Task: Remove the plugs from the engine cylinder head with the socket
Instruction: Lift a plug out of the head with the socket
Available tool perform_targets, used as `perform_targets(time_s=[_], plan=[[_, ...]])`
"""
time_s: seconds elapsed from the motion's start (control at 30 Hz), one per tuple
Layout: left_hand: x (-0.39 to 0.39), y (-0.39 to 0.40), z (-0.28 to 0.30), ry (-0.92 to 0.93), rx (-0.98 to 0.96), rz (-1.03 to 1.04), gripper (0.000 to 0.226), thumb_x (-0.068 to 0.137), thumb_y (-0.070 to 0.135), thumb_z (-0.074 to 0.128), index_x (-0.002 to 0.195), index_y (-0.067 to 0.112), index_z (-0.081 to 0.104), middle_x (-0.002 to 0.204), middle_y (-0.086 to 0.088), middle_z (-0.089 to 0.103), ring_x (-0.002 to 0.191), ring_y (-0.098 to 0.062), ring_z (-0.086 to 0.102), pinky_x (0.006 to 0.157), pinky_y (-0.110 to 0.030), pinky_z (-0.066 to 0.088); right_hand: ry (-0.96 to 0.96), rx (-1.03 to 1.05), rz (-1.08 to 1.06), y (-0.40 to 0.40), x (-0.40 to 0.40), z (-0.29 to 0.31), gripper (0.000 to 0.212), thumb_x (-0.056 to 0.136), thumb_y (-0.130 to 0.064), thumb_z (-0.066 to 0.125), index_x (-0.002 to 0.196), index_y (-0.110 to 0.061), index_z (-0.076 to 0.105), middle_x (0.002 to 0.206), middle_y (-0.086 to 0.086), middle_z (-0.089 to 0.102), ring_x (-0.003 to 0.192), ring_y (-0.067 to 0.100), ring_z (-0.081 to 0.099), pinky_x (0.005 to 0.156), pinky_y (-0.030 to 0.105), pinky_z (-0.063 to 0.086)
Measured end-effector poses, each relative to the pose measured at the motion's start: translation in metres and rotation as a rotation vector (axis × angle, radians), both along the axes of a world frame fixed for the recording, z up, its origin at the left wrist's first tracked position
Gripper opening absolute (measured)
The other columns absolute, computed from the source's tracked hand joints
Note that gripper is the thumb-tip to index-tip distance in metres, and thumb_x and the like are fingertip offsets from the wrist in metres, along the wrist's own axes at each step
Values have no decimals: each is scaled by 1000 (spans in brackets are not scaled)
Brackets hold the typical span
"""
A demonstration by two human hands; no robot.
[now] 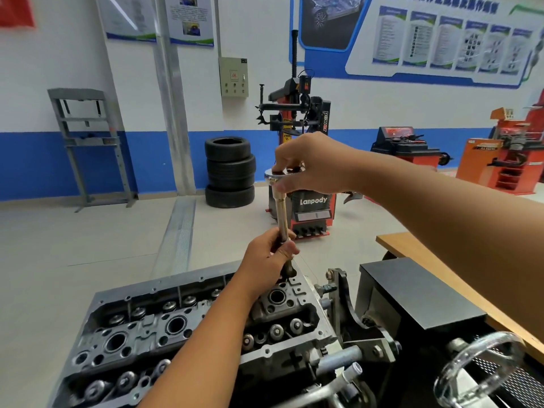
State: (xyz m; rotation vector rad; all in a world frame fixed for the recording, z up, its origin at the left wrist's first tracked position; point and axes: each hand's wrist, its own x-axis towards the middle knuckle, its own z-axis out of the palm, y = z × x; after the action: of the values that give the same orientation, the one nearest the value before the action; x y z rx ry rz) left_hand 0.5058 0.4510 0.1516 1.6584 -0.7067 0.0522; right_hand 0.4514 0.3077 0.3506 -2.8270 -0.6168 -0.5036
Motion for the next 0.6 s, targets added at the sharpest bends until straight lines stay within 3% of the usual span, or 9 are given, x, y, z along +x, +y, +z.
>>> perform_targets(time_s=[0.07,0.17,0.23,0.33,0.4,0.47,0.6], plan=[[-2,0,0,6,1,-36,11,107,25,57,115,26,64,102,0,77,96,-22,73,89,-38,61,29,55,33,-3,-1,-3,19,90,-33,80,90,-26,63,93,-17,64,86,8,62,70,29,47],[-4,-1,2,-18,-13,-11,6,101,24,63,101,30,67,97,-14,75,93,-38,70,87,-53,60,0,129,-18,-4,-4,-9,20,91,-35,79,87,-29,60,95,-6,65,87,17,63,71,34,51],[-5,-3,2,-36,8,14,12,99,23,66,95,34,68,95,-17,73,92,-41,69,85,-57,59,-38,113,-95,-1,-8,-12,22,91,-39,76,89,-28,57,88,-5,61,78,16,59,61,32,45],[-6,-8,1,-60,17,5,7,96,34,66,91,31,69,89,-10,73,86,-35,69,79,-53,60,-127,-78,-306,12,-10,-24,35,95,-56,58,93,-23,45,82,-2,53,69,17,52,53,32,34],[-10,-13,1,-69,-37,-20,20,97,42,62,95,24,71,88,-5,75,81,-22,71,74,-38,58,-167,-119,-369,23,-10,-37,53,96,-71,43,84,-20,46,77,0,54,65,17,52,51,31,33],[-14,-17,1,-53,-114,-71,32,102,43,54,105,14,68,93,-2,76,88,-19,72,79,-29,57,-247,-124,-344,30,-9,-46,64,95,-79,36,69,-21,48,66,0,54,57,16,52,49,29,32],[-18,-19,7,-29,-191,-126,38,108,45,38,100,12,56,80,-2,68,78,-24,62,78,-38,52,-297,-241,-245,27,0,-37,65,92,-82,39,66,-23,48,64,0,54,55,17,52,48,28,33]])
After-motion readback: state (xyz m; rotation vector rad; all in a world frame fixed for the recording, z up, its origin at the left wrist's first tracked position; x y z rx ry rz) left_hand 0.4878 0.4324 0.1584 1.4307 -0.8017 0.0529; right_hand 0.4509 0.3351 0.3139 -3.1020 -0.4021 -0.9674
